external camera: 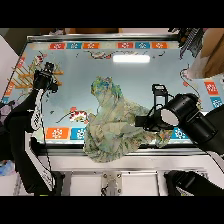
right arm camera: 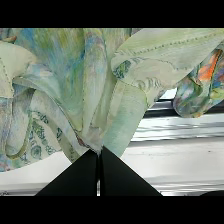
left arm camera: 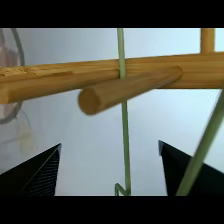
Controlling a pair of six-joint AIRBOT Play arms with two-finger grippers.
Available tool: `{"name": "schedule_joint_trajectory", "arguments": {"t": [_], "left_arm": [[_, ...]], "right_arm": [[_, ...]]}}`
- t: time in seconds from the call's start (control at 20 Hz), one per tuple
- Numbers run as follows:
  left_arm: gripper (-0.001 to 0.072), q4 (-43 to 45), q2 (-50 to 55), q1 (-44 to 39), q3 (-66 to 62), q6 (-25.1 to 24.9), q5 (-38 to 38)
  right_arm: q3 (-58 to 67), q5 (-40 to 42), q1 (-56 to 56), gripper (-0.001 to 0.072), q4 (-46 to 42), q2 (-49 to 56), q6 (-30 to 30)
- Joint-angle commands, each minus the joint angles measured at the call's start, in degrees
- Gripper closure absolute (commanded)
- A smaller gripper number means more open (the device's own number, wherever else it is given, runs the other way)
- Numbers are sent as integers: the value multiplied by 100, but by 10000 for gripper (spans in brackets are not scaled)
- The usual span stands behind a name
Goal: Fold the clothes and pants, and hang the long-sleeved shirts on hangers.
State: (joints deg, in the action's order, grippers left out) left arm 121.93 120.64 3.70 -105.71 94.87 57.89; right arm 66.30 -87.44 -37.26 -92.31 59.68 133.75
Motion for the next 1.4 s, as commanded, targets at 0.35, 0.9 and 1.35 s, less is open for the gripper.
{"name": "schedule_joint_trajectory", "arguments": {"t": [0.35,0.9,1.35], "left_arm": [[696,-46,-11,-15,116,50,63],[697,-37,-1049,-251,118,94,332],[697,-46,-1987,-857,118,90,785]], "right_arm": [[-2,0,-2,699,0,4,-2],[-2,0,-4,699,0,4,0],[-2,-2,-4,699,0,4,0]]}}
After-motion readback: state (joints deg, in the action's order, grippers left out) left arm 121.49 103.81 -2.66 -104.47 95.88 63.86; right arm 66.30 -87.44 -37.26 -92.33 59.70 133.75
